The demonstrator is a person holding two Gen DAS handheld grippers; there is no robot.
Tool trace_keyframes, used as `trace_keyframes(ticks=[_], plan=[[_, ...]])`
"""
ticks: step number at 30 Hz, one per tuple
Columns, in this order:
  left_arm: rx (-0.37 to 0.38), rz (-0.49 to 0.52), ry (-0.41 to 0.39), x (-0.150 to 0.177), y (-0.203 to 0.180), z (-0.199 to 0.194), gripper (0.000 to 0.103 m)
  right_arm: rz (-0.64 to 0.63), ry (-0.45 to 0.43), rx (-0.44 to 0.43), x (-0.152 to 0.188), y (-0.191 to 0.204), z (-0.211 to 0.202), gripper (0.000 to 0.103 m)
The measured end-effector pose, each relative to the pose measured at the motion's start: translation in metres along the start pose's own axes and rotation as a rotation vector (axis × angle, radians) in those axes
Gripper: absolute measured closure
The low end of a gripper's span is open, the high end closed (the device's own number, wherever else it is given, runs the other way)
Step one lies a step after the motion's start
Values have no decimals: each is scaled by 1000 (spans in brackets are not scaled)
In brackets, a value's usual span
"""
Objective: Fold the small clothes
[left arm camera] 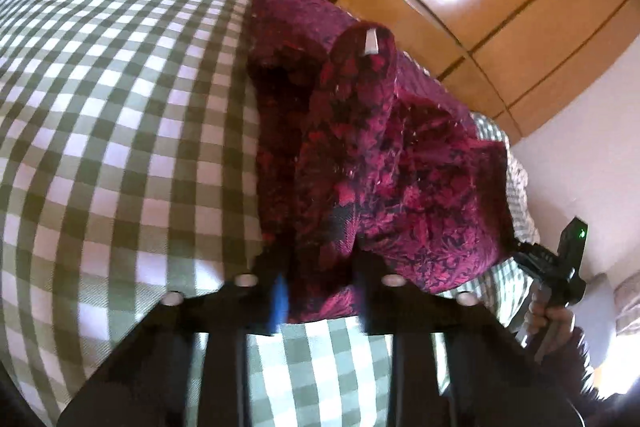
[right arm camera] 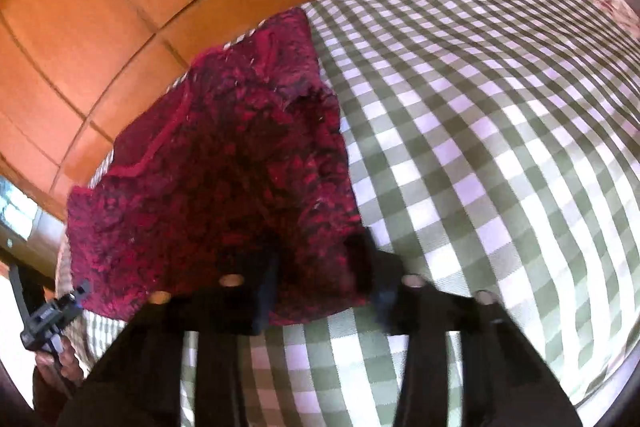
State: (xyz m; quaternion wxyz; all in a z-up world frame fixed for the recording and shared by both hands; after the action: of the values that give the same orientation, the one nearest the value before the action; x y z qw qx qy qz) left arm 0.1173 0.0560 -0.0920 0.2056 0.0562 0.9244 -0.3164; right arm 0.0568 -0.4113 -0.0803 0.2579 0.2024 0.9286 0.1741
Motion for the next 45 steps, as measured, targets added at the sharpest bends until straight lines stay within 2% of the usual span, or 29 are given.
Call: trace_keyframes(ticks=[1, 2, 10, 15, 19, 20, 22, 23, 24, 25, 26, 31, 33, 35, 38, 39, 40, 41, 42, 45], plan=[[2, 11, -4, 3, -1, -5, 89, -1, -3, -10, 2, 2, -6, 88], [0, 20, -3, 4, -2, -7, 90, -8, -5, -25, 3, 5, -11, 90], [45, 25, 2, 35, -4, -26, 92, -3, -4, -105, 29, 17, -49, 92], [64, 29, 37, 79, -4, -54, 92, 0, 66, -137, 71, 10, -71, 92], [33, 40, 67, 107, -5, -66, 91, -18, 141, -118, 101, 2, -77, 92], [21, 41, 70, 109, -6, -67, 88, -30, 151, -102, 104, 2, -75, 91], [-43, 59, 52, 105, -9, -69, 81, -56, 140, -65, 103, 7, -75, 80], [-70, 76, 36, 102, -12, -71, 64, -65, 119, -48, 100, 10, -78, 76], [-102, 92, 10, 97, -16, -75, 42, -79, 86, -28, 93, 15, -81, 64], [-144, 111, -31, 91, -20, -80, 36, -96, 58, -17, 88, 21, -84, 52], [-180, 129, -67, 84, -25, -83, 33, -118, 31, -8, 83, 28, -87, 50], [-291, 201, -120, 54, -38, -79, 33, -283, -60, 57, 72, 78, -85, 49], [-292, 236, -118, 48, -43, -77, 33, -351, -83, 150, 68, 92, -73, 43], [-300, 276, -118, 40, -53, -67, 33, -392, -100, 221, 66, 97, -65, 43], [-296, 334, -103, 29, -63, -50, 33, -386, -110, 251, 56, 96, -49, 46], [-291, 346, -90, 26, -65, -41, 46, -380, -100, 244, 52, 95, -42, 63], [-290, 365, -68, 23, -65, -30, 60, -376, -76, 228, 48, 94, -36, 86], [-311, 380, -48, 21, -65, -21, 84, -358, -59, 230, 43, 87, -27, 86], [-350, 389, -37, 20, -63, -12, 85, -343, -54, 236, 41, 83, -21, 86], [-358, 374, -37, 19, -58, -1, 87, -264, -10, 217, 38, 59, 3, 85]])
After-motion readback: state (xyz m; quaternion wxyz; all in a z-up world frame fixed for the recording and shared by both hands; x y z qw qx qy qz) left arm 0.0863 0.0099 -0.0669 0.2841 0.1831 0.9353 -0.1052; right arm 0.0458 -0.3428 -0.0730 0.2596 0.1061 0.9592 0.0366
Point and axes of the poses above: each gripper's, at about its wrist camera, not at the fingertips, and z roughly the way its jaws point, y to its left, x to its underside, the point moved 4 cm from there along z, roughly the way its jaws point, and after that the axes turned 6 degrees about y, right-handed, at the moved point
